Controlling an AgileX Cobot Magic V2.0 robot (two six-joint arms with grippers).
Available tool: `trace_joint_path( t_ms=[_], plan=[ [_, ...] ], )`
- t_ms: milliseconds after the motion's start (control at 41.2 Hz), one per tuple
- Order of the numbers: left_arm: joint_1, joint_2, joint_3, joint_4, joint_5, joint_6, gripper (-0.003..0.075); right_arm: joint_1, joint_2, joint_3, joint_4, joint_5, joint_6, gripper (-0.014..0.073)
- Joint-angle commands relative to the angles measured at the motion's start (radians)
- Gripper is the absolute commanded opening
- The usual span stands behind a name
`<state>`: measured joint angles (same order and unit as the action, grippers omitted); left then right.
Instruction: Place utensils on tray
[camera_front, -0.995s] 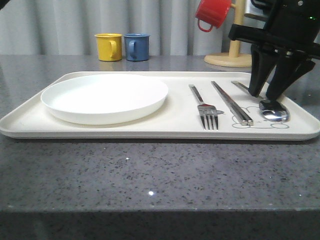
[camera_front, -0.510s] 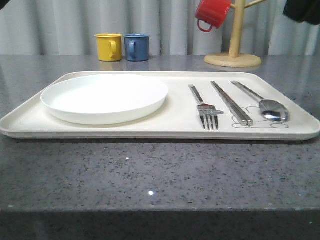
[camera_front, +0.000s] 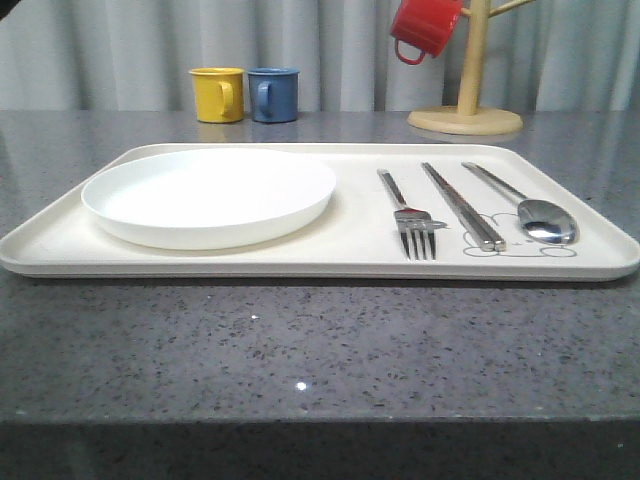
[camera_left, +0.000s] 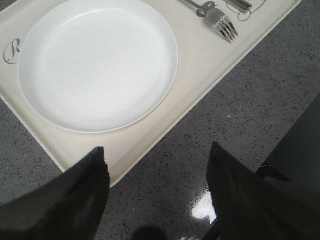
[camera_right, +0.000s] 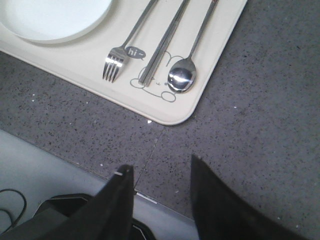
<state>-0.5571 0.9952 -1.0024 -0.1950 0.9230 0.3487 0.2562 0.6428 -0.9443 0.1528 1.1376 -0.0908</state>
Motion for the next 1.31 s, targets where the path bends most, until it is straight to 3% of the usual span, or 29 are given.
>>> trace_joint_path(
  t_ms=[0,267,558,704,825,873,1043,1286],
  plan=[
    [0.001,-0.008,-0.026,-0.018,-0.054,-0.012,0.0421,0.002,-0.110,0.036,-0.003,-0.080,-0.015,0.0309],
    [0.001,-0.008,-0.026,-0.018,-0.054,-0.012,0.0421,0.002,-0.323,0.130,-0.001,-0.105,-0.015,0.0309],
    [0.001,-0.008,-0.026,-0.018,-0.060,-0.012,0.0421,0.002,-0.344,0.143,0.008,-0.112,-0.015,0.0306],
    [0.001,-0.008,-0.026,-0.018,-0.063,-0.012,0.0414,0.002,-0.344,0.143,0.008,-0.118,-0.015,0.0175],
    [0.001,-0.008,-0.026,-0.018,-0.063,-0.012,0.0306,0.002,-0.344,0.143,0.008,-0.120,-0.015,-0.0002],
    [0.001,-0.008,-0.026,-0.018,-0.063,-0.012,0.0227,0.002,-0.344,0.143,0.008,-0.122,-0.015,-0.0069],
    [0.001,-0.008,-0.026,-0.018,-0.064,-0.012,-0.0012,0.002,-0.344,0.143,0.016,-0.132,-0.015,-0.0068],
    [0.001,-0.008,-0.026,-0.018,-0.075,-0.012,-0.0018,0.002,-0.344,0.143,0.018,-0.132,-0.015,-0.0068]
  ],
)
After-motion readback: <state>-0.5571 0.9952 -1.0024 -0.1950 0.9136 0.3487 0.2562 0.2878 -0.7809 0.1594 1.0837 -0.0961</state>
